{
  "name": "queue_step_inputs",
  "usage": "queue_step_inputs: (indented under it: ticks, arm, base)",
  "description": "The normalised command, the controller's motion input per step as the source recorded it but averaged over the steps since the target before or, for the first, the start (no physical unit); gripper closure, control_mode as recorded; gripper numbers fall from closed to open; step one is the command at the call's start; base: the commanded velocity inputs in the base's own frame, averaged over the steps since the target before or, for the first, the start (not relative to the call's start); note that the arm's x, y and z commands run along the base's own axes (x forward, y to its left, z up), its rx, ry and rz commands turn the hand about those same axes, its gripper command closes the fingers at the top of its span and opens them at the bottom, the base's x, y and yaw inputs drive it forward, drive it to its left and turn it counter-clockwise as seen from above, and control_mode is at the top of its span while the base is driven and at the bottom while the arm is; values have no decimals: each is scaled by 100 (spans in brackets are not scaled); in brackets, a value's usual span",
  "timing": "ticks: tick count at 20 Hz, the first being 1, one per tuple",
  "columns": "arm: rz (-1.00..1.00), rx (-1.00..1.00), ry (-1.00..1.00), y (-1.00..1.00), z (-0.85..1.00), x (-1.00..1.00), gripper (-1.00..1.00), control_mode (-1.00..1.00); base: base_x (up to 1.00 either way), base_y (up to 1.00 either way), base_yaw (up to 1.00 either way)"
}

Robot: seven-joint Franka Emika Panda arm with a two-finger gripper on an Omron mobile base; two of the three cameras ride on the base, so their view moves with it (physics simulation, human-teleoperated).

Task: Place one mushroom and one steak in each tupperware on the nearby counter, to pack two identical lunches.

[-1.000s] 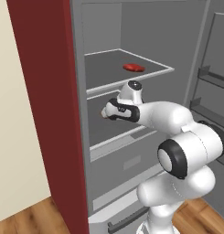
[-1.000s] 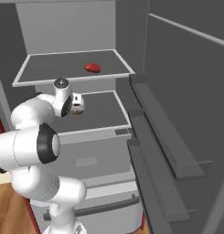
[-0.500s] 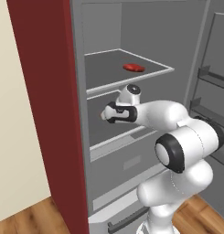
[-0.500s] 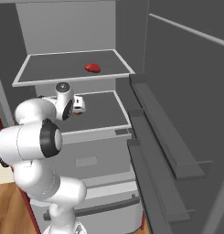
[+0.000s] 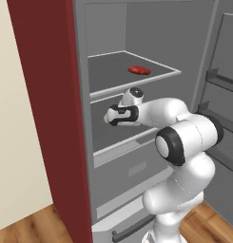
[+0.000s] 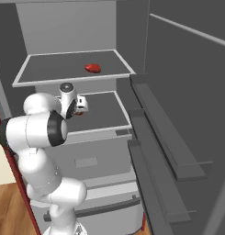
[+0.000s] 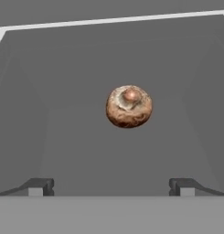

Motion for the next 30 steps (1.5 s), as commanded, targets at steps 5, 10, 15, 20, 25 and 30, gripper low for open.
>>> queue_step_inputs:
  ticks: [5,10,15,20,25,30]
  arm:
    - [0,0,0,0,-30,29,-100,-100]
    - [-1,0,-1,0,-23,46,-100,-100]
    - [0,0,-2,4,-24,55,-100,-100]
    - [-1,0,-3,8,-26,64,-100,-100]
    - [0,0,-1,13,-23,27,100,-100]
    - [0,0,0,0,0,0,100,-100]
  base:
    - [0,0,0]
    - [0,0,0]
    - [0,0,0]
    - [0,0,0]
    - [0,0,0]
    - [0,0,0]
